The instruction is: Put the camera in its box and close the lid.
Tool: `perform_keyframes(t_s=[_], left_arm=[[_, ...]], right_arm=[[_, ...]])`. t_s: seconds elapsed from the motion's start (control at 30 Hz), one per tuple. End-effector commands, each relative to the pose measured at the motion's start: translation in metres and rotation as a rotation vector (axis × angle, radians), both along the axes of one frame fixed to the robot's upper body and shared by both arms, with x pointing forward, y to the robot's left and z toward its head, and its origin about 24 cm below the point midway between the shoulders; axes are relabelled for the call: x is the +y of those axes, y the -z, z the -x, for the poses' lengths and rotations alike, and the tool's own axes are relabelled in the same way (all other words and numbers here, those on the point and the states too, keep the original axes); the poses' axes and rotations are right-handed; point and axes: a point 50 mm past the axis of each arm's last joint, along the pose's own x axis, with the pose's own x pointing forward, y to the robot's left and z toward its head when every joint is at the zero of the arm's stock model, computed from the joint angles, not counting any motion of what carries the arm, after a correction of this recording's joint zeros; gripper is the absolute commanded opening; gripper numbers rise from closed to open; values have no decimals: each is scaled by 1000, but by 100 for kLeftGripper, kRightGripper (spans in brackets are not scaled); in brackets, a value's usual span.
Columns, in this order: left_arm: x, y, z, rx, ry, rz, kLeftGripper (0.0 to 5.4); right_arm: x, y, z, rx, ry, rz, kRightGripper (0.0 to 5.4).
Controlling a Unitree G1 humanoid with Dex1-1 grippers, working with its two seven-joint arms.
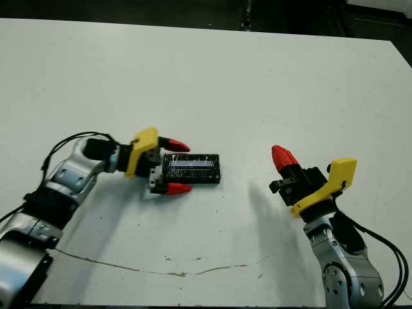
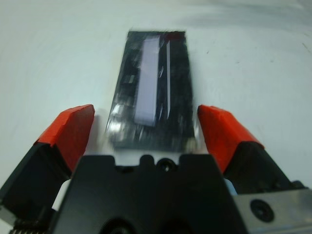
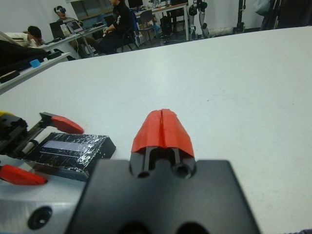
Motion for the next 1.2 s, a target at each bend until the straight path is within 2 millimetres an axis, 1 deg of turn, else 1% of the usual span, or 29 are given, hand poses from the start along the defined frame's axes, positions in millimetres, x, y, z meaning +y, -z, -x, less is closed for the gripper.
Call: perform_keyframes(t_s=[0.03, 0.1, 0.27, 0.4, 0.43, 0.5, 0.6, 0.67, 0.73, 0.83, 0.97, 1.1, 1.2], left_arm=[[24, 1, 6, 32, -73, -6, 539], [36, -3, 8, 37, -106, 10, 539], [64, -17, 14, -22, -176, 12, 539], [82, -30, 24, -64, -250, 74, 539], [85, -33, 26, -76, -284, 91, 539], [86, -36, 34, -95, -414, 171, 539], [80, -35, 45, -163, -629, 344, 532], [71, -32, 52, -224, -767, 470, 513], [62, -29, 58, -246, -863, 571, 484], [50, -28, 65, -301, -939, 680, 443], [41, -27, 71, -362, -1020, 776, 373], [32, -26, 76, -393, -1073, 797, 314], [30, -24, 77, -373, -1093, 813, 268]], right_arm=[[-3, 2, 2, 15, -1, 1, 0], [-2, 2, 1, 10, -5, 4, 0], [-1, 2, 1, 9, -5, 6, 0], [-2, 2, 1, 10, 1, 15, 0], [-2, 2, 1, 15, 3, 13, 0], [-2, 1, 1, 21, 8, 10, 0], [-3, 1, 0, 13, 11, 8, 0], [-3, 0, 0, 1, 21, 15, 0], [-4, -2, -1, -12, 35, 23, 0], [-5, -2, -2, -15, 62, 1, 0], [-4, -1, -1, 3, 107, -37, 0], [-3, 1, -1, 2, 136, -67, 0], [-1, 1, 0, 6, 153, -89, 0]])
